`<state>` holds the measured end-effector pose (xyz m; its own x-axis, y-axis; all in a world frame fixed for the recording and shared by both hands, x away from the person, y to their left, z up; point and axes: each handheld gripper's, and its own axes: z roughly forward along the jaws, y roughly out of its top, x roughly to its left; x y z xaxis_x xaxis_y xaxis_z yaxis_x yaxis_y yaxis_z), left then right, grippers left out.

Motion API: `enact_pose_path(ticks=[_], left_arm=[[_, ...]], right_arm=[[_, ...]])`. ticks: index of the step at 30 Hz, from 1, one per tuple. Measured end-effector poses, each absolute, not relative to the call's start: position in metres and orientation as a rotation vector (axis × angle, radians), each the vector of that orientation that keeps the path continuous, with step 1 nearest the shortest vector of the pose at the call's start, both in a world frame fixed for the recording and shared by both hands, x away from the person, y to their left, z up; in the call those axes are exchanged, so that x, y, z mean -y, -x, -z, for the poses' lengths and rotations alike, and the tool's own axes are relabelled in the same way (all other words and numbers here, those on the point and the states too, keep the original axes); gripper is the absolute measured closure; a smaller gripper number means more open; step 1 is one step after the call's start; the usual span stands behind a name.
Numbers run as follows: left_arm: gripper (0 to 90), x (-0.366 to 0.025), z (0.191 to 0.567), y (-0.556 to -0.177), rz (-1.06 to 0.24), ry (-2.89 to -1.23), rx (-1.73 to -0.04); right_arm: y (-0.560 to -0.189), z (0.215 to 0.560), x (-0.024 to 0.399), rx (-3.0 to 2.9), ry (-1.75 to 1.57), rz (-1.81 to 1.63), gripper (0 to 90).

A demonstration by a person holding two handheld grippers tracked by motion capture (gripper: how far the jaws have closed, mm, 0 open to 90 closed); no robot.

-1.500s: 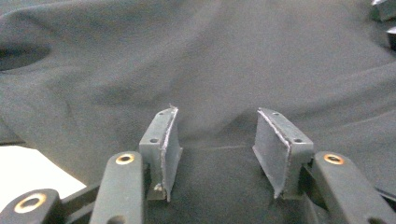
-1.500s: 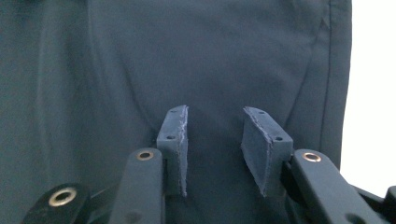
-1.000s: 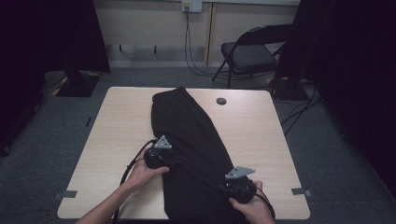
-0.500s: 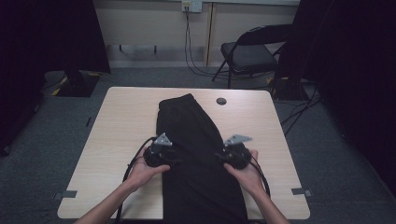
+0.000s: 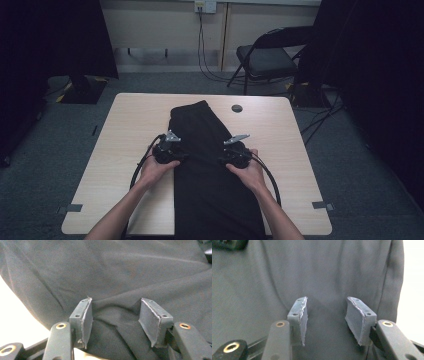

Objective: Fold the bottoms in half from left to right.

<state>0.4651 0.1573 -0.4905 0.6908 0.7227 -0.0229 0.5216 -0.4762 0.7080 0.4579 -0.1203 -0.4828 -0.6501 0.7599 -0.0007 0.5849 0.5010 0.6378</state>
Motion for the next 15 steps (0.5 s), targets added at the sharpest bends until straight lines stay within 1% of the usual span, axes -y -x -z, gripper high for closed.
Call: enact_pose_path(ticks=[4,7,8,11,15], left_arm=[[44.4,-0.15,0.49,-0.45,-0.27,-2.207,-0.857],[44.9,-0.14,0.489,-0.435,-0.266,-2.242,-0.787],[44.9,-0.138,0.489,-0.43,-0.256,-2.246,-0.781],[44.6,-0.131,0.489,-0.411,-0.256,-2.27,-0.74],[44.0,-0.13,0.486,-0.384,-0.188,-2.298,-0.708]], right_arm=[[-0.423,0.483,0.134,-2.465,-1.144,-0.89,51.7],[-0.395,0.479,0.14,-2.505,-1.144,-0.85,51.4],[-0.38,0.478,0.142,-2.531,-1.129,-0.83,51.4],[-0.353,0.478,0.149,-2.539,-1.097,-0.837,51.8],[-0.317,0.478,0.161,-2.55,-1.086,-0.851,51.8]])
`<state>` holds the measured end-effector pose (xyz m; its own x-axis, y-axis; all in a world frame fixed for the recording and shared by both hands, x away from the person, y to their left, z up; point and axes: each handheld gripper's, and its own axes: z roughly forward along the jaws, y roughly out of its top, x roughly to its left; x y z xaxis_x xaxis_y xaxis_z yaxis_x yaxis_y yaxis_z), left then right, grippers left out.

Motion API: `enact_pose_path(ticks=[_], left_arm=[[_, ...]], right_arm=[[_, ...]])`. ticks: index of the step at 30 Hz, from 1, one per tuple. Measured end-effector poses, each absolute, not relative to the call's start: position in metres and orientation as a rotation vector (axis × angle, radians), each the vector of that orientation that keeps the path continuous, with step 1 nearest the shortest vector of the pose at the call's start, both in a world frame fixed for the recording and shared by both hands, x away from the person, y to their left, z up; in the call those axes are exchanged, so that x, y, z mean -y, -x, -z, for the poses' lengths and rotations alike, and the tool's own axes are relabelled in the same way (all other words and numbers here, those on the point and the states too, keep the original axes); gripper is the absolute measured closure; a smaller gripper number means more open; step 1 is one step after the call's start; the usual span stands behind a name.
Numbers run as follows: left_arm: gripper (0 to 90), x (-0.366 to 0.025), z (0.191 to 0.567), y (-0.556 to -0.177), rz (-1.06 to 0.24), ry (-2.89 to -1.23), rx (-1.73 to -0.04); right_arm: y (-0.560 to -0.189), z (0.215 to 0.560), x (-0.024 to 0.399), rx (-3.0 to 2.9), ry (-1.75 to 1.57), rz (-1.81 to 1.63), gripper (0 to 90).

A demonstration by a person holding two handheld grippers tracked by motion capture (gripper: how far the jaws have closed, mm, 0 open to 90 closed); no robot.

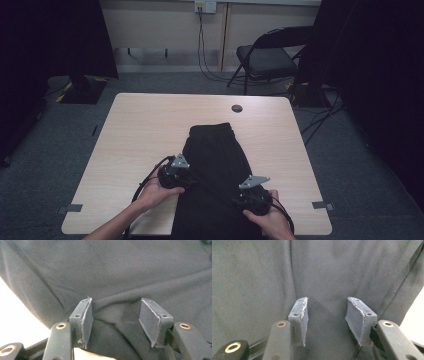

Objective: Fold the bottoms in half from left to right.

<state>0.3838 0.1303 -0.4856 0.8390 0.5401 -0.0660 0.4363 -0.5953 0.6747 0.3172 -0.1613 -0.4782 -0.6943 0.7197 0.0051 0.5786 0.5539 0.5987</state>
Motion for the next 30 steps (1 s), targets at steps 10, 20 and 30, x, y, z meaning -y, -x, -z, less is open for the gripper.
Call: enact_pose_path(ticks=[10,20,30], left_arm=[[50.7,-0.139,0.473,-0.375,-0.133,-2.238,-0.787],[51.7,-0.147,0.475,-0.431,-0.223,-2.163,-0.888],[50.4,-0.148,0.486,-0.436,-0.237,-2.223,-0.899]], right_arm=[[-0.38,0.443,0.168,-2.386,-1.158,-0.977,45.3],[-0.486,0.447,0.151,-2.319,-1.296,-1.046,39.0],[-0.506,0.477,0.128,-2.369,-1.272,-0.888,33.1]])
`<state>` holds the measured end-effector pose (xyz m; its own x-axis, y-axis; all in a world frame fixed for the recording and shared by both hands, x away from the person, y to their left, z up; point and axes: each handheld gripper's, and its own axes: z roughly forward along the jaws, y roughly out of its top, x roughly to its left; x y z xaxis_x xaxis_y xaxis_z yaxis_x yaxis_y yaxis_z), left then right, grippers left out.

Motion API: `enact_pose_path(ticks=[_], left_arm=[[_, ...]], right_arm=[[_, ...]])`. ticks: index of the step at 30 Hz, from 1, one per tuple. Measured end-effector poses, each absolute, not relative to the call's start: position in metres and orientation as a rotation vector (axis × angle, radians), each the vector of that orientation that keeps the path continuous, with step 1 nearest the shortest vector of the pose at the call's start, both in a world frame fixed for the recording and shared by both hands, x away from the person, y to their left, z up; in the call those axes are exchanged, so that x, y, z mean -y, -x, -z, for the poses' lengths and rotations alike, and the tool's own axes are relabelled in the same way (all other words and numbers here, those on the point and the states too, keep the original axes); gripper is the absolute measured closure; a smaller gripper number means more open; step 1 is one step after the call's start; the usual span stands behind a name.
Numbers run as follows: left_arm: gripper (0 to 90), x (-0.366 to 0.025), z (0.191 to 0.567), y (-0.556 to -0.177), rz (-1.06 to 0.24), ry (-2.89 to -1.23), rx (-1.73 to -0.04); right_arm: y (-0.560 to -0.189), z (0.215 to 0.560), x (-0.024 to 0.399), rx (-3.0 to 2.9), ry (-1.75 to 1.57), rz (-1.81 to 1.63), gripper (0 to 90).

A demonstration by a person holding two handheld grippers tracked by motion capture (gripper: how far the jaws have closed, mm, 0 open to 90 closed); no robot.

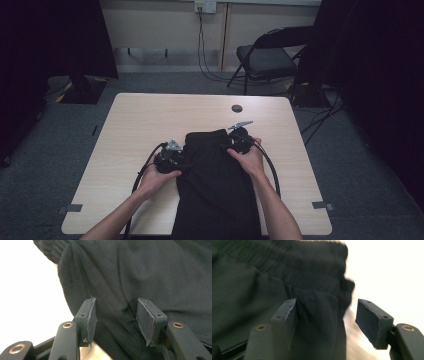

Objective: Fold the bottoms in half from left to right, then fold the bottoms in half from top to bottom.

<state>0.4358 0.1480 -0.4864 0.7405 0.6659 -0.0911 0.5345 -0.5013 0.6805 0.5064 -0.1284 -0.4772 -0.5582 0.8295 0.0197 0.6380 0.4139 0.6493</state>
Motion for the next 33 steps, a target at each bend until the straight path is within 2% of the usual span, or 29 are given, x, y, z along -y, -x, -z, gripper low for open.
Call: enact_pose_path(ticks=[7,9,11,12,14,17,18,23,25,27,30,33], left_arm=[[47.3,-0.156,0.479,-0.443,-0.197,-2.163,-0.93],[45.3,-0.159,0.472,-0.446,-0.24,-2.153,-0.935],[41.8,-0.165,0.468,-0.453,-0.171,-2.07,-0.998],[36.7,-0.166,0.469,-0.455,-0.152,-2.081,-1.005],[36.8,-0.166,0.473,-0.461,-0.2,-2.09,-1.008],[34.7,-0.163,0.486,-0.469,-0.132,-2.078,-1.031],[33.4,-0.161,0.488,-0.469,-0.122,-2.091,-1.026],[34.7,-0.154,0.492,-0.47,-0.102,-2.06,-1.014],[40.6,-0.151,0.493,-0.47,-0.103,-2.054,-0.992],[42.6,-0.149,0.493,-0.471,-0.079,-2.045,-0.997],[52.1,-0.149,0.493,-0.472,-0.095,-2.058,-0.99],[71.7,-0.156,0.495,-0.474,-0.072,-2.046,-0.995]], right_arm=[[-0.497,0.486,0.133,-2.368,-1.28,-0.883,33.0],[-0.495,0.487,0.131,-2.368,-1.265,-0.909,42.8],[-0.493,0.487,0.13,-2.358,-1.264,-0.911,45.0],[-0.492,0.486,0.131,-2.366,-1.266,-0.917,47.4],[-0.492,0.486,0.132,-2.367,-1.277,-0.925,51.2],[-0.491,0.485,0.133,-2.38,-1.275,-0.938,57.3],[-0.491,0.485,0.135,-2.392,-1.276,-0.946,62.1],[-0.492,0.484,0.139,-2.423,-1.304,-0.985,73.1],[-0.491,0.484,0.141,-2.431,-1.313,-1.006,78.7],[-0.49,0.485,0.141,-2.421,-1.331,-1.025,80.3],[-0.489,0.485,0.142,-2.433,-1.34,-1.05,82.2],[-0.489,0.481,0.144,-2.428,-1.345,-1.09,83.8]])
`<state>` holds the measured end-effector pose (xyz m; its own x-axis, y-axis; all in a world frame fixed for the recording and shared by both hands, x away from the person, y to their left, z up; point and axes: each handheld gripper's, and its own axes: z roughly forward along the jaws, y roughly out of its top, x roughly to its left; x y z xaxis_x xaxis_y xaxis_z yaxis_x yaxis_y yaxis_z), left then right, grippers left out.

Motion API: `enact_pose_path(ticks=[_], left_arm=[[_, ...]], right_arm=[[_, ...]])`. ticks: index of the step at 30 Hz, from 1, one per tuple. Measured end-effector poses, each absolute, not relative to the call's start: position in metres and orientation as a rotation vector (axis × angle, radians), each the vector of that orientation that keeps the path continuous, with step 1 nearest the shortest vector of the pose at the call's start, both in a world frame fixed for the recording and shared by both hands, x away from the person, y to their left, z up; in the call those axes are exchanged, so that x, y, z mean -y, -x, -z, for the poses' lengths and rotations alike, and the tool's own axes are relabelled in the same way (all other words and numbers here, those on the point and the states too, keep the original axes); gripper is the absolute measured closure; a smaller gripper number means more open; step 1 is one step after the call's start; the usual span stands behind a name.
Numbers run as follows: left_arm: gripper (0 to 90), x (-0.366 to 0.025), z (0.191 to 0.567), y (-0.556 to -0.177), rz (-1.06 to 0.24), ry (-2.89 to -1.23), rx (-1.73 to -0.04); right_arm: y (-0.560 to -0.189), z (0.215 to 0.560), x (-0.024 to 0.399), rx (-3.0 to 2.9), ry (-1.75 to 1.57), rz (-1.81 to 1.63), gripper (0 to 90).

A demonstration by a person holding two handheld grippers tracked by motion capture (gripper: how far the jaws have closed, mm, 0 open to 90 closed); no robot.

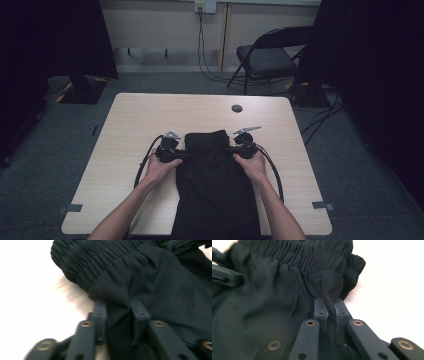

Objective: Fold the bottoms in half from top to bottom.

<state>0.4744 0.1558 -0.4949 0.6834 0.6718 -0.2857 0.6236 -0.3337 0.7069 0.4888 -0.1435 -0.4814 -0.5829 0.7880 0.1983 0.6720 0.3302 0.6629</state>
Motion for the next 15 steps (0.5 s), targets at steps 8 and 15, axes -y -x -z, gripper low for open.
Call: enact_pose_path(ticks=[8,15], left_arm=[[86.7,-0.166,0.47,-0.48,-0.083,-1.949,-0.979],[86.8,-0.174,0.407,-0.485,-0.208,-1.898,-0.919]], right_arm=[[-0.487,0.45,0.146,-2.366,-1.307,-1.23,84.8],[-0.483,0.392,0.147,-2.266,-1.217,-1.363,84.9]])
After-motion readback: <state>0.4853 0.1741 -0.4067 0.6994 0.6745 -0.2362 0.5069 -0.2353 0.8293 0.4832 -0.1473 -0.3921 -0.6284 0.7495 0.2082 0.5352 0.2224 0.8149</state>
